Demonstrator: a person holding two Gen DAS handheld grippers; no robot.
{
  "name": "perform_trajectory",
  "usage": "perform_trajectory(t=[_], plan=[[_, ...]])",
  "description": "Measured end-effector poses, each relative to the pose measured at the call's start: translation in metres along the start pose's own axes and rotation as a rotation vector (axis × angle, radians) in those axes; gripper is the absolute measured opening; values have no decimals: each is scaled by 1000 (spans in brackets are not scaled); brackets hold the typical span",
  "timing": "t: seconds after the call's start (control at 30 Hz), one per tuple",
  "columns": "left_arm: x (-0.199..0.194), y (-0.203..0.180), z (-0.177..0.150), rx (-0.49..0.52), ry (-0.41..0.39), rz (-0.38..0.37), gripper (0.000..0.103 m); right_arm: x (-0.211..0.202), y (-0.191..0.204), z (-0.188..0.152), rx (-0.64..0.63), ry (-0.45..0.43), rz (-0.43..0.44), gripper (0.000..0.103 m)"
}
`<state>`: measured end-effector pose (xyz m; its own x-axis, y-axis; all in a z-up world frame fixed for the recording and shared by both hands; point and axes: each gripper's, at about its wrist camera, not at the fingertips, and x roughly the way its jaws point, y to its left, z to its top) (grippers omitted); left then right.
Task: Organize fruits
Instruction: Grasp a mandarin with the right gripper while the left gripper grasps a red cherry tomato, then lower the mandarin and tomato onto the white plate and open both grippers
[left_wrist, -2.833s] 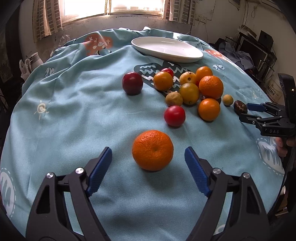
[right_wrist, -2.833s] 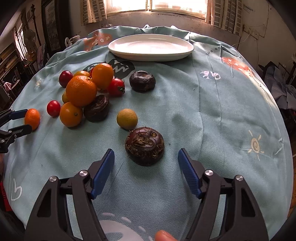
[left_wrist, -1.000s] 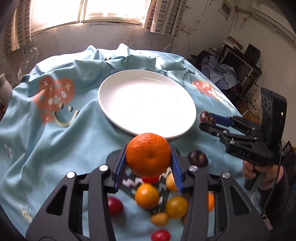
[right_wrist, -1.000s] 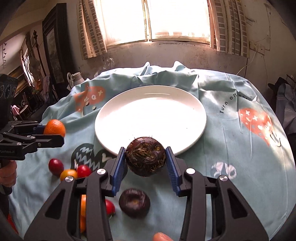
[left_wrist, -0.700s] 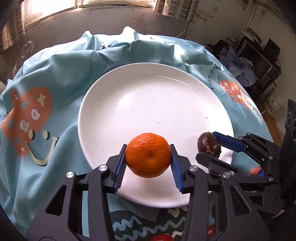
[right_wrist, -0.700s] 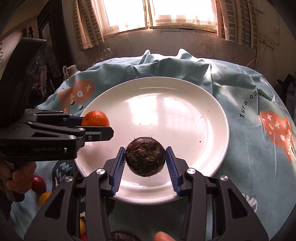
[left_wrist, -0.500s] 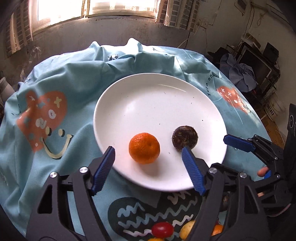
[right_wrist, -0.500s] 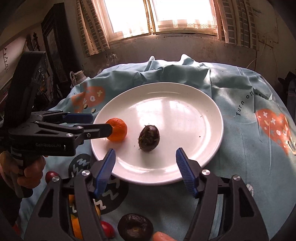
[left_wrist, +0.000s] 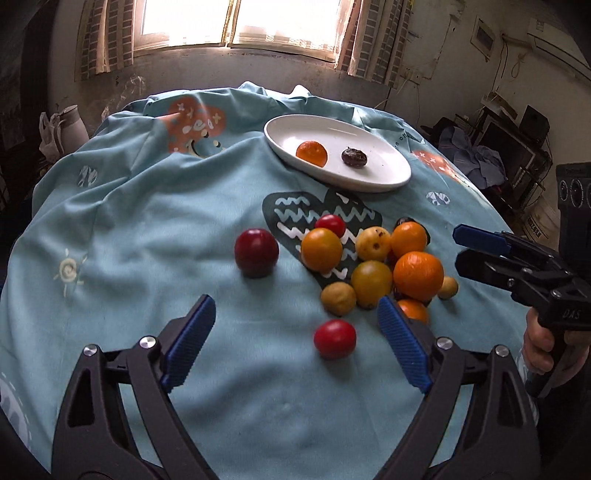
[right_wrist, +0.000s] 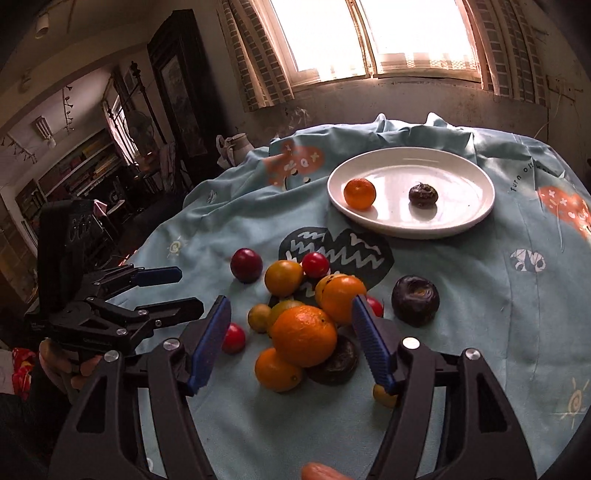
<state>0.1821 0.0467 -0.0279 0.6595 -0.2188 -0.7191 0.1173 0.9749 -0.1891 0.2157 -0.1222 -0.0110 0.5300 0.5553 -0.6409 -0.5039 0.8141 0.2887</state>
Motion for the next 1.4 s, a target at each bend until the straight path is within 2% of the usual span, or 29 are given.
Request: perform_trajectory(t=[0.1, 0.2, 0.37, 0.5, 0.63, 0.77, 0.83, 0.93, 1.17, 1.3, 1.4], plan=[[-4, -3, -23, 7, 5, 12, 91, 14, 2, -7, -35, 33, -66, 65], [-1, -5, -32, -2, 9, 30, 90, 22, -3, -10, 0, 72, -27, 61], [1, -7, -36, 1, 23, 13, 87, 28, -7, -14, 12, 94, -34, 53], [8, -11, -32, 29, 34, 13, 78, 30, -8, -16, 8, 101, -33, 45], [18, -17, -25, 76, 53, -11, 68, 24, -9, -15, 9, 98, -8, 45], [28, -23, -18, 143, 58, -25, 68, 8, -17, -10, 53, 46, 26, 45], [35, -24, -17, 166, 85, -32, 64, 2, -19, -7, 67, 27, 37, 45], [42, -22, -17, 162, 122, -84, 59, -4, -22, -5, 82, 9, 35, 44], [49, -22, -15, 157, 147, -91, 57, -6, -29, -4, 115, 11, 38, 44], [49, -24, -16, 165, 147, -85, 36, -7, -28, -5, 115, 12, 36, 44], [49, -26, -16, 176, 148, -72, 35, -7, -28, -6, 117, 12, 28, 44]])
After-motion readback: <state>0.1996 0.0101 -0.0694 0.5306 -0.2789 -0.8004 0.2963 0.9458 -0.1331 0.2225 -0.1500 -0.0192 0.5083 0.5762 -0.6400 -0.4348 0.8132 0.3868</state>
